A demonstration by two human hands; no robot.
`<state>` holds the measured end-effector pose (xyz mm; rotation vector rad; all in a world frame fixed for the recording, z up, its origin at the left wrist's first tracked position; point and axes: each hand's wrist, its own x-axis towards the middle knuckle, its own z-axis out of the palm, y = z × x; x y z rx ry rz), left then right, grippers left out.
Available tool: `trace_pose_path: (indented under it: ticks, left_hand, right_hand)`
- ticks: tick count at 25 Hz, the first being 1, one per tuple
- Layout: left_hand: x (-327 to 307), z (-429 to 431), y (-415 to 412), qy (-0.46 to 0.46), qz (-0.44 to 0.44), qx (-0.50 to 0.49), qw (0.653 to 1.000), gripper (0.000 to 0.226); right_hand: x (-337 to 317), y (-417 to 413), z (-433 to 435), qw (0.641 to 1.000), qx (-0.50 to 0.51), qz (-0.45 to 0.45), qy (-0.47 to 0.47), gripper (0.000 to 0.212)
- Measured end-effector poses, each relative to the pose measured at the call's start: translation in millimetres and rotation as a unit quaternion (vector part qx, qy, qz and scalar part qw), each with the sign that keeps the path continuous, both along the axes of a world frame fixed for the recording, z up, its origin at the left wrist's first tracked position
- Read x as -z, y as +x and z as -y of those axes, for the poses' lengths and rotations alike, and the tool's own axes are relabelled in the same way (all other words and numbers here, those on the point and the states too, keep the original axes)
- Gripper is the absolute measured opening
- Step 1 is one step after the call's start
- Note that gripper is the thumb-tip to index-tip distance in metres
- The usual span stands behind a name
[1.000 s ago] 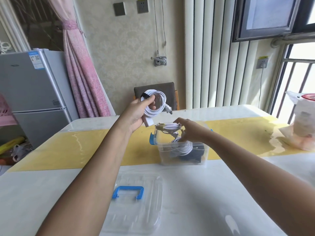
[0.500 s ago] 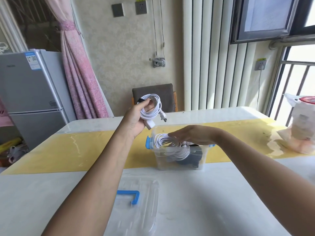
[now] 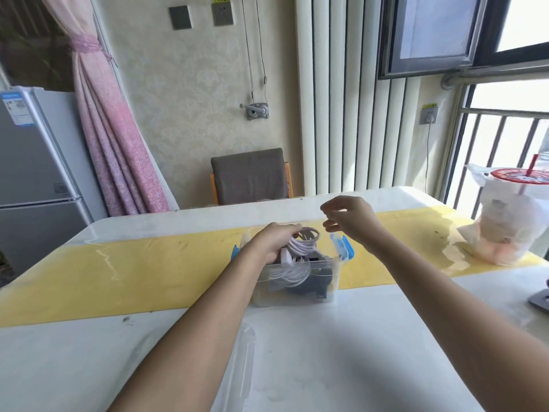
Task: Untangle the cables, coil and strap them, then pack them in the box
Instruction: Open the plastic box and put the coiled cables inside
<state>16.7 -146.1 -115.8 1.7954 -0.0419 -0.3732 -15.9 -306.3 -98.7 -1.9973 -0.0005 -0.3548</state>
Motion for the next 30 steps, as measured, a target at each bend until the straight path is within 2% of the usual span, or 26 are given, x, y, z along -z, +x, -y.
trace_pose_path:
  ticks: [1, 3, 4, 5, 6, 9, 11, 12, 13, 15, 16, 18, 19, 20, 22, 24, 25, 26, 28, 30]
  left_hand:
    - [5, 5, 3, 0.135, 0.093, -0.014, 0.986, 0.029]
    - [8, 10, 4, 0.357, 0.260, -0.040, 0.897, 0.038]
    - [6, 9, 3, 0.412, 0.292, -0.068, 0.861, 0.042]
    - [6, 4, 3, 0.434, 0.296, -0.088, 0.847, 0.045]
    - [5, -2, 3, 0.428, 0.285, -0.081, 0.854, 0.041]
    - [-2, -26, 4, 0.285, 0.202, 0.063, 0.935, 0.016]
    - [-20, -43, -6, 0.222, 0.162, 0.138, 0.952, 0.021]
    - [-27, -50, -11, 0.211, 0.159, 0.159, 0.951, 0.022]
    - [-32, -59, -17, 0.210, 0.166, 0.162, 0.950, 0.022]
    - [-34, -82, -31, 0.208, 0.198, 0.117, 0.951, 0.017]
    - [-31, -97, -39, 0.213, 0.216, 0.080, 0.949, 0.012]
    - [-21, -134, -54, 0.269, 0.219, 0.010, 0.938, 0.004]
    - [-15, -152, -63, 0.324, 0.196, -0.014, 0.925, 0.005]
    - [-9, -169, -72, 0.388, 0.153, -0.029, 0.908, 0.015]
    - [5, -196, -92, 0.497, 0.017, -0.051, 0.866, 0.034]
    - [17, -214, -111, 0.544, -0.096, -0.064, 0.831, 0.046]
    - [22, -219, -118, 0.539, -0.123, -0.072, 0.830, 0.053]
    - [26, -224, -121, 0.512, -0.134, -0.079, 0.845, 0.056]
    - [29, -228, -126, 0.417, -0.138, -0.096, 0.893, 0.052]
    - [31, -231, -128, 0.364, -0.148, -0.106, 0.914, 0.042]
  right_hand:
    - [2, -1, -1, 0.999, -0.003, 0.021, -0.047, 0.020]
    - [6, -5, -5, 0.984, -0.012, 0.057, -0.169, 0.022]
    - [8, -8, -8, 0.974, -0.025, 0.069, -0.212, 0.026]
    - [10, -12, -10, 0.965, -0.048, 0.072, -0.248, 0.033]
    - [13, -15, -10, 0.954, -0.080, 0.061, -0.282, 0.039]
    - [21, -14, -8, 0.901, -0.160, -0.030, -0.402, 0.035]
    - [24, -12, -11, 0.875, -0.160, -0.072, -0.452, 0.036]
    - [26, -11, -12, 0.878, -0.145, -0.066, -0.451, 0.036]
    - [28, -12, -14, 0.897, -0.124, -0.041, -0.423, 0.034]
    - [27, -20, -21, 0.933, -0.062, 0.062, -0.349, 0.027]
    - [25, -30, -27, 0.940, -0.035, 0.113, -0.320, 0.024]
    - [20, -54, -43, 0.944, -0.026, 0.167, -0.284, 0.023]
    - [19, -67, -53, 0.948, -0.042, 0.156, -0.275, 0.020]
    - [19, -77, -61, 0.955, -0.069, 0.110, -0.266, 0.018]
    - [27, -90, -78, 0.957, -0.146, -0.079, -0.238, 0.018]
    - [40, -97, -96, 0.917, -0.200, -0.265, -0.222, 0.023]
    - [46, -99, -105, 0.900, -0.213, -0.314, -0.215, 0.027]
    - [53, -101, -114, 0.896, -0.220, -0.335, -0.193, 0.031]
    - [61, -108, -129, 0.907, -0.220, -0.335, -0.130, 0.032]
    - [64, -114, -138, 0.920, -0.209, -0.317, -0.096, 0.044]
